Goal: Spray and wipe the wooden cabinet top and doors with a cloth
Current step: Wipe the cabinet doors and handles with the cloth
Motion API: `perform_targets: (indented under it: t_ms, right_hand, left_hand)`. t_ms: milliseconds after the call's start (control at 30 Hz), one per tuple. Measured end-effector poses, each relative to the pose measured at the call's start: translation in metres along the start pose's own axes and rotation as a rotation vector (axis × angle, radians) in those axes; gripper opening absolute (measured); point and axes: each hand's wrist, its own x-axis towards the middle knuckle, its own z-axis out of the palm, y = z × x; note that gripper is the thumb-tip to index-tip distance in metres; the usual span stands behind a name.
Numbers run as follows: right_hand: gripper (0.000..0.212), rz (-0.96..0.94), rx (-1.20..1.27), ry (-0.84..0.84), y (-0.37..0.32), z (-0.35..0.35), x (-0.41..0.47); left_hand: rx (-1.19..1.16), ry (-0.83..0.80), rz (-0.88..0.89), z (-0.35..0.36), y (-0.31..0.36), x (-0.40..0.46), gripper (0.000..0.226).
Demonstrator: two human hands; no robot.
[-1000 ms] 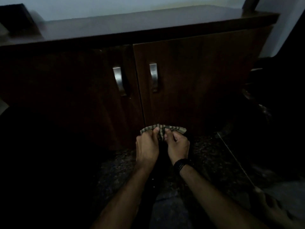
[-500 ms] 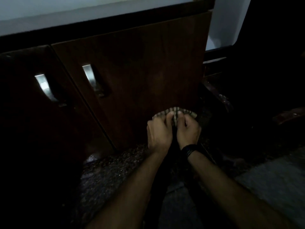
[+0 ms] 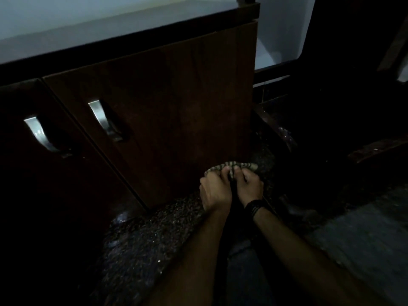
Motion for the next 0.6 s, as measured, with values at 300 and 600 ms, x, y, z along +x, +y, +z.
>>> perform_targets:
  t_ms: [300, 600]
  right_hand:
    - [0.044, 0.004, 0.035, 0.026, -0.026, -0.006, 0.003]
    - [0.041, -0.272, 0.151, 0.184, -0.106, -0.029, 0.016]
  left_hand:
    - [-0.036, 0.098, 0.079, -0.017, 0.019, -0.001, 0.047]
    - [-0.172, 0.266, 0.361, -0.071, 0.078, 0.001, 0.057]
